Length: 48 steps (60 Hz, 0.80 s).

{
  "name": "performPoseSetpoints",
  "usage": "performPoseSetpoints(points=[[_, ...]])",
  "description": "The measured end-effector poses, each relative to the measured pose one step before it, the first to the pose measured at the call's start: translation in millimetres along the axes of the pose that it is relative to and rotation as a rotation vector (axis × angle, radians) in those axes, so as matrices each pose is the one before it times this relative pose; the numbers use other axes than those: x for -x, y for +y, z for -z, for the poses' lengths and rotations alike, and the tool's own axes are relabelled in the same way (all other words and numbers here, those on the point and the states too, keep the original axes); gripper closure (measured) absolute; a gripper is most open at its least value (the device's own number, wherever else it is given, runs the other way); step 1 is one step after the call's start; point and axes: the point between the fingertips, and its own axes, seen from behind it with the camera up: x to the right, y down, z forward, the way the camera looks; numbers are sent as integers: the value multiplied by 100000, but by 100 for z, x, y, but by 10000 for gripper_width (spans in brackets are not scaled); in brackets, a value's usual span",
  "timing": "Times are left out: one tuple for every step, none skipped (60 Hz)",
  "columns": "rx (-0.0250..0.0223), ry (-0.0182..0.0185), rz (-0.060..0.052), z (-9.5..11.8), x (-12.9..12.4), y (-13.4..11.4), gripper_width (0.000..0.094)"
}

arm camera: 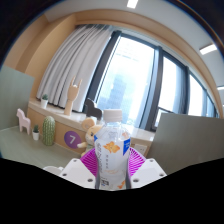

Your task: Pour water

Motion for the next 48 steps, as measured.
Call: performPoseSetpoints(points=[[768, -1052, -3947, -19, -53, 424, 591], [583, 292, -3774, 262, 675, 191, 591], [-497, -499, -3658, -277, -228, 639, 593], [140, -251, -3131, -92, -269, 375, 591], [444, -28, -2485, -66, -432, 492, 592], [727, -15, -2173, -136, -321, 514, 593], [821, -51, -1838, -181, -265, 553, 591], [785, -147, -1748, -111, -214, 542, 592], [629, -315, -1665, -131, -143, 489, 592], [575, 320, -1750, 294, 270, 390, 592], [594, -373, -1069, -279, 43, 654, 592], [855, -145, -261, -179, -133, 558, 591], [958, 27, 234, -175, -161, 572, 591], [740, 188, 196, -188, -216, 514, 592], [490, 312, 75, -187, -181, 445, 592], [417, 244, 11, -144, -157, 410, 591], [482, 29, -86, -142, -66, 440, 592], [521, -212, -217, -133, 71, 411, 592], [478, -300, -187, -91, 16, 389, 592], [452, -182, -95, 79, -51, 330, 592], [291, -119, -122, -100, 45, 337, 592], [190, -175, 197, -58, -15, 304, 593], [291, -90, 322, -97, -15, 320, 592], [349, -41, 315, -70, -26, 340, 592], [400, -96, 83, -78, -17, 341, 592], [467, -191, -361, -92, 21, 348, 591], [637, -327, -785, -90, 54, 374, 592], [1226, -372, -911, -83, -17, 442, 592], [1259, -324, -827, -442, 29, 636, 588], [-182, -584, -548, -5, -99, -420, 587], [-3061, 546, 241, -89, 6, -74, 588], [739, 663, 408, 25, -145, 445, 588], [-190, 27, -103, 92, 77, -109, 587], [-337, -209, -665, 14, 58, 18, 588], [1601, 13, -247, 592, -356, -158, 586], [-751, 241, 221, -131, 124, -22, 587], [17, -83, 496, -33, 111, 112, 587], [-190, -191, 668, 24, 99, 12, 587], [-285, -152, 560, -34, 81, 2, 579], [-57, -23, 183, 36, 13, -1, 577], [-282, 88, -34, 3, -15, -25, 574], [-52, 198, -320, 20, -57, 32, 541], [-247, 74, -530, 31, -32, -31, 536], [-129, 3, -505, -3, -34, 29, 506], [-151, 31, -638, 2, -33, -2, 486], [-333, -132, -618, -7, -35, -48, 472], [-92, -98, -546, -2, -35, 8, 451], [-114, 16, -510, 50, -63, -2, 443]])
